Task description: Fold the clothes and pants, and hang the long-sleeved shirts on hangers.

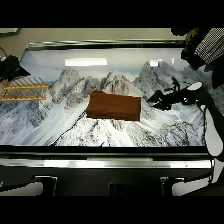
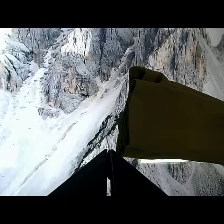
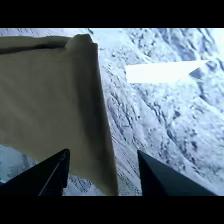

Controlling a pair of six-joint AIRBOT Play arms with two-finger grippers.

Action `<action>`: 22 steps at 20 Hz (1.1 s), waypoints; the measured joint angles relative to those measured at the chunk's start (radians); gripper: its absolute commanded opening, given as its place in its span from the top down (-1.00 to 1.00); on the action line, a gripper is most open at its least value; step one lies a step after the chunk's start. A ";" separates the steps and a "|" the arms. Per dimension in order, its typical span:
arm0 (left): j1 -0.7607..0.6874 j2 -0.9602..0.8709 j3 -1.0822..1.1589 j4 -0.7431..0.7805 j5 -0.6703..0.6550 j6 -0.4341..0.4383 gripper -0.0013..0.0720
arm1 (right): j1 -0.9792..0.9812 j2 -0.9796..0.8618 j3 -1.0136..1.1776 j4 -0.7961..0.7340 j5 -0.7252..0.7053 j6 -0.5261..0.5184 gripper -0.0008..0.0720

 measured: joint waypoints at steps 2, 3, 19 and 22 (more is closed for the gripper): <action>0.000 -0.001 0.000 0.000 0.000 0.000 0.93 | 0.034 -0.036 -0.015 0.016 -0.027 -0.016 -0.38; 0.000 -0.003 0.000 0.000 0.000 0.000 0.93 | 0.053 -0.053 -0.019 0.026 -0.039 -0.023 -0.37; 0.000 -0.022 0.000 0.000 0.001 0.003 0.93 | 0.072 -0.039 0.297 0.007 -0.076 0.146 0.89; 0.000 -0.022 0.000 0.000 0.001 0.004 0.93 | -0.010 -0.035 0.410 -0.040 -0.055 0.227 0.89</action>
